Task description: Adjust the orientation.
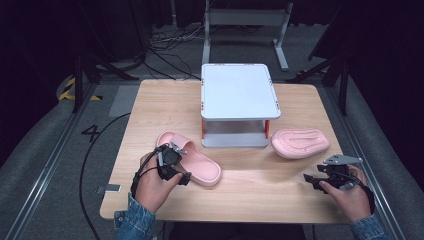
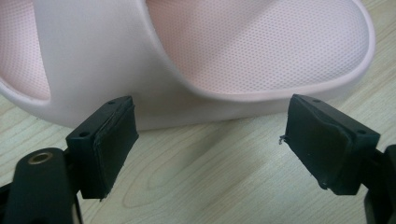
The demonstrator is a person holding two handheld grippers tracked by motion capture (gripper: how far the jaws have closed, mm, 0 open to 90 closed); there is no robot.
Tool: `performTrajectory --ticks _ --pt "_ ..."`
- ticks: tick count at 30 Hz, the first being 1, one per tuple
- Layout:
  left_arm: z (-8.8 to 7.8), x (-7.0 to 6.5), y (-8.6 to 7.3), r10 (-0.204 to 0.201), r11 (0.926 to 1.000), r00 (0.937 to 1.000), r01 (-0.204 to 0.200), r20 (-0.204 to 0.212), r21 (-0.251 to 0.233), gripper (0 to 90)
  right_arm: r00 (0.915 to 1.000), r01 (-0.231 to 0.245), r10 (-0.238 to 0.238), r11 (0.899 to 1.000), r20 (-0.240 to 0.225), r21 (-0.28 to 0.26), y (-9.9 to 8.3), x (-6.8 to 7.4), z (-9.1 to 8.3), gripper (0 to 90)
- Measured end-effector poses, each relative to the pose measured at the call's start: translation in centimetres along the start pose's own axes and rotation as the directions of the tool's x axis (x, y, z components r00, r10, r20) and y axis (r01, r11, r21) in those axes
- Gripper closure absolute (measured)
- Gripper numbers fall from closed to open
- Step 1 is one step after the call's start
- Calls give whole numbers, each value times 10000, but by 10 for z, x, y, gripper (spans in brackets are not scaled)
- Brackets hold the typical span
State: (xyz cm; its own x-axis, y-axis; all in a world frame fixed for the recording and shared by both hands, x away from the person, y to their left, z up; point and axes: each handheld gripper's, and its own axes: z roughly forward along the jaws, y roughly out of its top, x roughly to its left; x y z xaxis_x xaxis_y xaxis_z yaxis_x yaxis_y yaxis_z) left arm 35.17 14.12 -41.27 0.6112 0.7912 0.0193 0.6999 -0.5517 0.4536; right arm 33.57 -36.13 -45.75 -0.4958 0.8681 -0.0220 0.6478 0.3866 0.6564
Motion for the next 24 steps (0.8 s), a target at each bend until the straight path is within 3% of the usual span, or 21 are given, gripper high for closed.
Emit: performTrajectory --ticks 6,16,19,24 --pt "0 -1 1 -172 9999 9998 172 -93 -5 178 10000 6 -6 10000 -31 6 0 0 1 333" --pt "-6 3 6 -517 9975 9965 484 -659 -508 175 10000 1 -1 10000 7 29 -1 1 0 333" --pt "-4 4 12 -1040 9922 9874 947 -1192 -807 165 10000 -47 47 10000 66 22 -2 0 -2 333" --pt "7 1 19 -1252 9907 9779 1141 -1675 -739 166 9999 -58 57 9999 92 82 -2 1 -1 332"
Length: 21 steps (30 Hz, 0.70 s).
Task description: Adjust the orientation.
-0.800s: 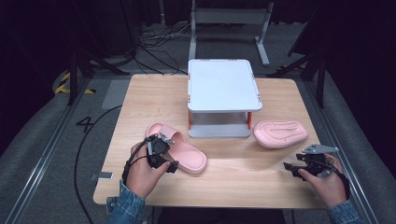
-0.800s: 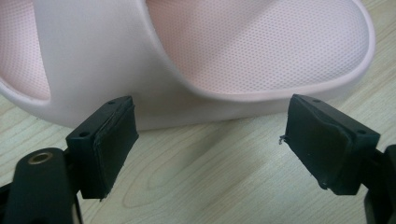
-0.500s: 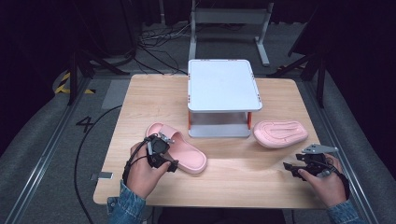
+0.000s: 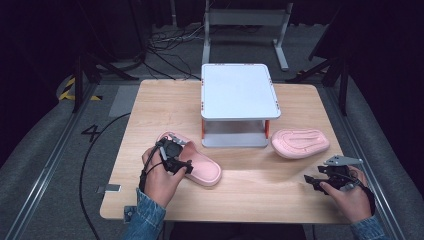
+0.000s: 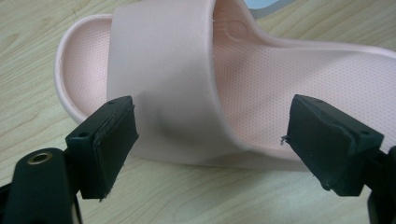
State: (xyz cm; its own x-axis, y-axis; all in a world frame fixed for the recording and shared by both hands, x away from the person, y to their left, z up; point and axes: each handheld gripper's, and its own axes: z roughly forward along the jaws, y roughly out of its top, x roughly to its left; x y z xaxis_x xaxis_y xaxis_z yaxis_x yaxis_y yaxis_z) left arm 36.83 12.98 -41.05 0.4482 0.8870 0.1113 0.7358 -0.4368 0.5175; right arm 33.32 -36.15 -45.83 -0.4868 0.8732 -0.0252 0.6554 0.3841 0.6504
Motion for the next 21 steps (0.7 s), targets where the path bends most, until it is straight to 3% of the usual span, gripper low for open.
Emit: performTrajectory --ticks 8,21 --pt "7 5 0 9 9997 9962 14 -872 260 211 10000 5 -5 10000 -78 -1 0 -1 1 331" --pt "-5 33 -22 -648 9974 9884 686 -1374 233 212 9995 187 -187 9998 -250 22 5 1 6 327"
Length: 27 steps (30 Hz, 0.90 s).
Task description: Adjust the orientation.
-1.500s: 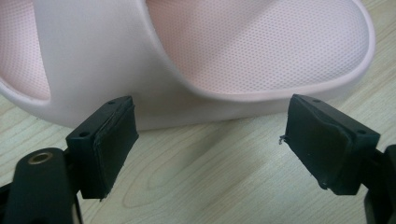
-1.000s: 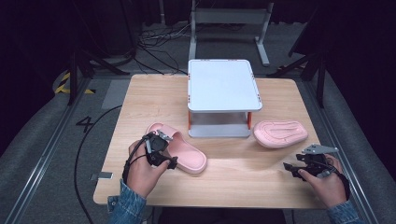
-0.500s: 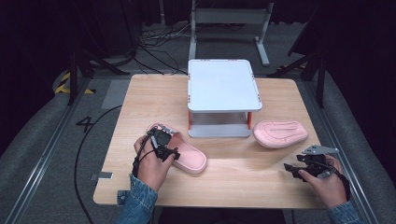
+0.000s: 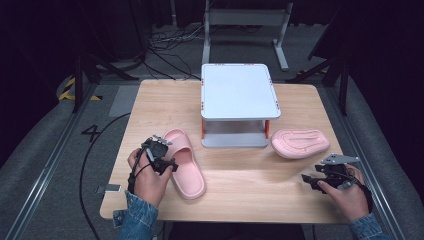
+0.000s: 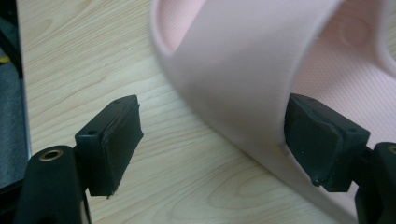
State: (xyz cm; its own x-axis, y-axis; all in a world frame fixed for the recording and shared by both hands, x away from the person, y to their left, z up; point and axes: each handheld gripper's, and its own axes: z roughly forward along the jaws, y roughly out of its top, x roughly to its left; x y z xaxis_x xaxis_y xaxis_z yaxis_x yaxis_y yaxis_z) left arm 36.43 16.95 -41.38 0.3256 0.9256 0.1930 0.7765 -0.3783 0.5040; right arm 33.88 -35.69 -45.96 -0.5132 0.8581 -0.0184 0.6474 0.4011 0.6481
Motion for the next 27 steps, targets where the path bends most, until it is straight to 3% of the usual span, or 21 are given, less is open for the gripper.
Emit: performTrajectory --ticks 3,7,14,16,17,19,20,21,27 --pt "0 9 -4 -354 9994 9994 354 -29 14 210 10000 -1 1 10000 -27 -4 1 0 1 327" --pt "0 9 -3 -277 9995 9996 278 60 -162 210 10000 4 -4 10000 -43 7 0 0 1 327" --pt "7 -8 12 713 9958 9973 -703 157 -585 233 9999 11 -11 10000 -132 3 -1 1 1 327" --pt "8 -9 15 899 9939 9959 -891 87 -656 333 9999 15 -15 10000 -124 15 -1 1 1 327" --pt "10 -10 18 1216 9901 9926 -1215 -24 -709 432 9999 -12 12 10000 -120 7 -3 1 0 327" --pt "11 -10 20 1291 9891 9916 -1287 20 -720 551 10000 -39 39 10000 -75 15 -5 0 -2 327" --pt "11 -11 20 1297 9884 9915 -1287 64 -812 551 10000 -39 39 10000 -75 15 -5 0 -2 327" --pt "10 -14 21 1662 9830 9853 -1687 -403 -718 658 10000 -30 30 10000 -79 65 -7 0 -3 327" --pt "2 -17 24 1784 9792 9806 -1850 -807 -832 764 10000 -85 85 10000 2 52 -11 -2 -7 328"
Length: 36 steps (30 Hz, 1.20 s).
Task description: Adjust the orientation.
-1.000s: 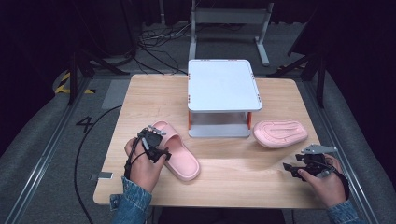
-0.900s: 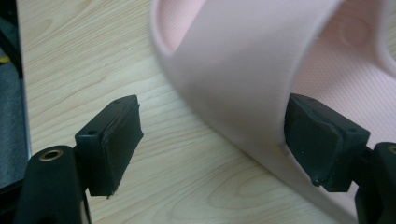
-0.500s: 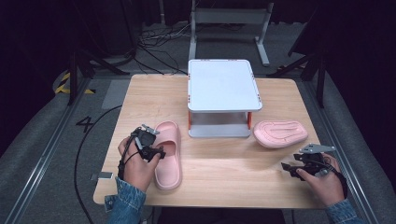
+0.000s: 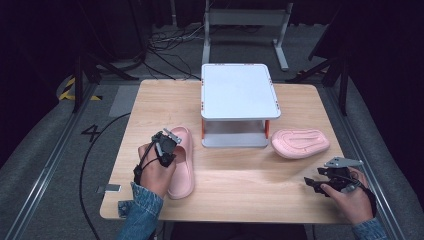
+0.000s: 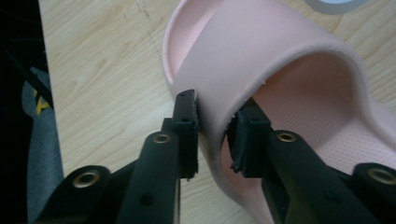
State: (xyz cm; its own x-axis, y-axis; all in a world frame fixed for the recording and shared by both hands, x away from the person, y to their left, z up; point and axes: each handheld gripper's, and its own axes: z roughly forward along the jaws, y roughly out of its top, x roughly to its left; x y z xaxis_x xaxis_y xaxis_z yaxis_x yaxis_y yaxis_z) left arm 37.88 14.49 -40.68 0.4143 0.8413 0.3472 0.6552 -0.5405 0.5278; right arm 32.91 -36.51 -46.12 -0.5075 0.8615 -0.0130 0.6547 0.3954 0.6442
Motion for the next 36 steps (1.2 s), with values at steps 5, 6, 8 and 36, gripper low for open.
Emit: performTrajectory --ticks 5,6,8,36 --pt "-14 -7 7 256 9992 9995 -261 -186 -288 782 10000 -19 19 10000 29 -16 -1 0 -1 327" --pt "-18 -9 9 307 9989 9994 -313 -183 -345 782 10000 -14 14 10000 39 -21 -1 0 -1 328" --pt "-21 -11 10 335 9984 9994 -341 -131 -451 785 10000 -15 15 10000 37 -17 -1 0 -1 328" --pt "-6 -79 84 1330 9838 9870 -1203 907 -1332 783 10000 -3 3 10000 67 -27 -2 -3 -2 328"
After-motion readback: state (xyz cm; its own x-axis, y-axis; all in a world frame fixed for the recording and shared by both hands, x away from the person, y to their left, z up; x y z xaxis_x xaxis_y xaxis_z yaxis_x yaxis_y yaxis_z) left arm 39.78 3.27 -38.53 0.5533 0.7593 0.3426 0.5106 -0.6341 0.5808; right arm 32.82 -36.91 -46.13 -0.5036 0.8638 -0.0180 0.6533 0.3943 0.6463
